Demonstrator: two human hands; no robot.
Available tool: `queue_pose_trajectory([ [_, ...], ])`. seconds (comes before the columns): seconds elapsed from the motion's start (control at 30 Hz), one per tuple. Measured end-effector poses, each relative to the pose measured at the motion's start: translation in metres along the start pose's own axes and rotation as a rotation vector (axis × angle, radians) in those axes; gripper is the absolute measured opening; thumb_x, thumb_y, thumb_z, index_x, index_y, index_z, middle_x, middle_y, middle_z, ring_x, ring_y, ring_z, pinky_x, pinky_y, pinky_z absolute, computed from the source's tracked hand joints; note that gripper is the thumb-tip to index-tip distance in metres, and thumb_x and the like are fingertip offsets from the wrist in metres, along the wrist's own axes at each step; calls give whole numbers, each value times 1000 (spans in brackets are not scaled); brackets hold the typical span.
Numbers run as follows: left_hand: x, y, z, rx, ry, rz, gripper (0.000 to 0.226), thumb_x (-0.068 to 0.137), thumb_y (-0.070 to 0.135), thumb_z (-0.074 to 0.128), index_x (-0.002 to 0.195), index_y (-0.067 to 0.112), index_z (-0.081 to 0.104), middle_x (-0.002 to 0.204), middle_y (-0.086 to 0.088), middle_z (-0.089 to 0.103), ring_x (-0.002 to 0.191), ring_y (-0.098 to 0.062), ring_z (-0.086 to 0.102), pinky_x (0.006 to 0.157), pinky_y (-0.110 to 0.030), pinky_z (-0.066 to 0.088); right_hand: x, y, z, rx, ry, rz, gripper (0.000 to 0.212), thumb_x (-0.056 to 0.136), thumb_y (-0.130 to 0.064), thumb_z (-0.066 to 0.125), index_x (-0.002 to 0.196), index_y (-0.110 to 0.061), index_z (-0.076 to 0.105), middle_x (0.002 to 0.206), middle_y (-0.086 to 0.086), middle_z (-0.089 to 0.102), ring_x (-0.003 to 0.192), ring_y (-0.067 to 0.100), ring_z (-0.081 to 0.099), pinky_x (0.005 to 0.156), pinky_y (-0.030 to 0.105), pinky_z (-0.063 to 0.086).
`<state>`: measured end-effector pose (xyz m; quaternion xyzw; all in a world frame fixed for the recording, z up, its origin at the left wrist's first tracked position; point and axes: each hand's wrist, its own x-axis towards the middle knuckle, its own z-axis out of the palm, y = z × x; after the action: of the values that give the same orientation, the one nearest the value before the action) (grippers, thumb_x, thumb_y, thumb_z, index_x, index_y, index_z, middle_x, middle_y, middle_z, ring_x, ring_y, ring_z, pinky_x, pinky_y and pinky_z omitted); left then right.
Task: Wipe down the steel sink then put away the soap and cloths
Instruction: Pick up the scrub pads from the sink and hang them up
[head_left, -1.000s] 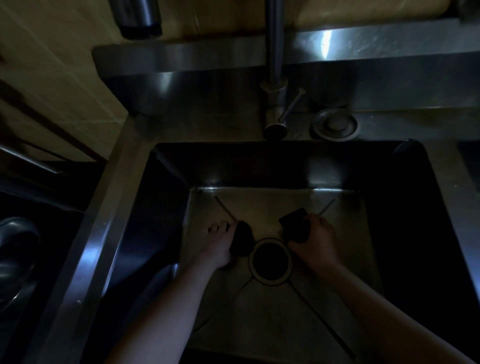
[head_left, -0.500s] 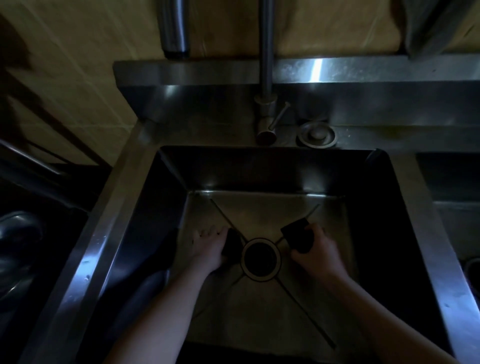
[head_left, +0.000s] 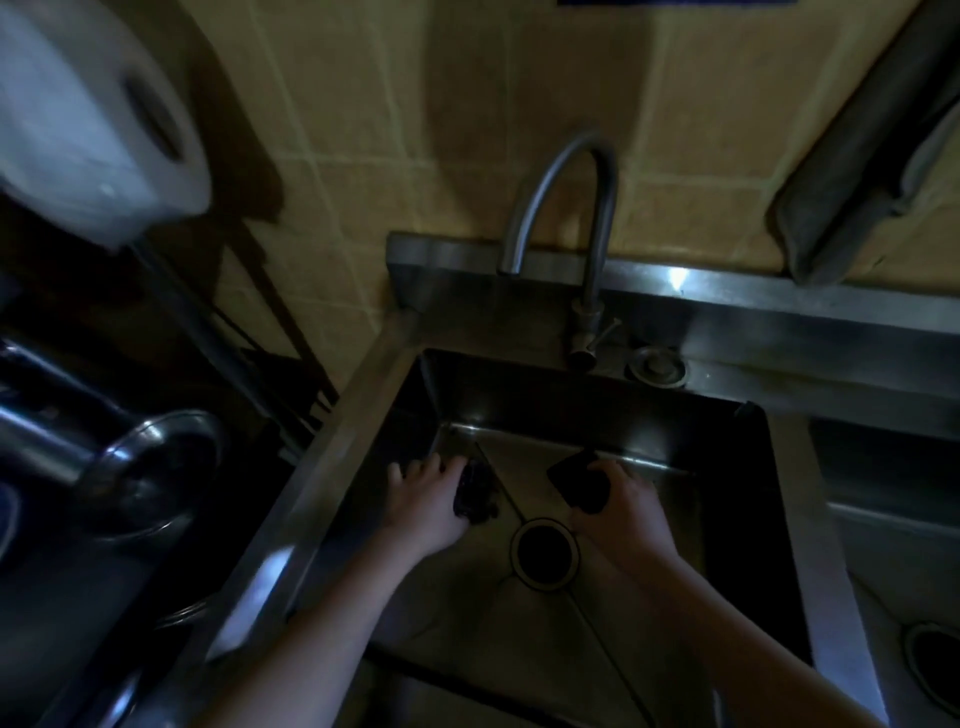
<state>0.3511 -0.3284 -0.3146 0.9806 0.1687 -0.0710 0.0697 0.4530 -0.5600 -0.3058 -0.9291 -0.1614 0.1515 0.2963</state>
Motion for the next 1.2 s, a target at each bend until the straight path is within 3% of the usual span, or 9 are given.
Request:
queue_pose_trajectory([
  [0.23,-34,-20,-74,-37,65,-92,66,71,45,62,129,31,35,127,-3,48,120,-30,45,104,-54,21,-8,-63,-31,-97,27,-147,62,71,-42,71,128,-27,48,120,1,55,110,20,49,87,29,43],
  [0.47,-60,-41,-141,7,37,-197,66,71,48,58,132,32,36,129,-2,47,120,-29,44,103,-55,21,-14,-124,-49,-109,45,-283,62,71,-43,70,127,-26,51,122,1,56,111,22,49,90,34,47],
  [0.6,-78,-55,-173,45,109,-224,61,73,54,56,128,34,38,121,-2,51,111,-30,48,94,-47,25,-17,-159,-54,-127,68,-351,64,70,-42,72,128,-28,51,123,0,56,112,21,49,89,33,48],
  [0.77,-102,-78,-207,75,155,-288,69,71,53,59,133,33,36,126,-3,49,113,-29,47,98,-48,28,-23,-196,-56,-132,53,-430,60,74,-42,70,128,-31,49,123,0,54,111,21,48,89,36,50],
  [0.9,-125,-99,-230,81,178,-353,70,69,53,60,133,33,37,124,-3,50,113,-28,47,95,-45,26,-31,-227,-58,-83,6,-518,45,75,-42,68,117,-36,54,118,-4,52,110,20,49,89,35,49],
  [1.2,-191,-155,-265,60,235,-490,74,69,55,60,135,33,35,128,-3,48,117,-29,46,98,-46,25,-58,-306,-57,-112,-252,-662,54,79,-35,67,129,-29,51,132,-4,45,123,18,44,102,38,45],
])
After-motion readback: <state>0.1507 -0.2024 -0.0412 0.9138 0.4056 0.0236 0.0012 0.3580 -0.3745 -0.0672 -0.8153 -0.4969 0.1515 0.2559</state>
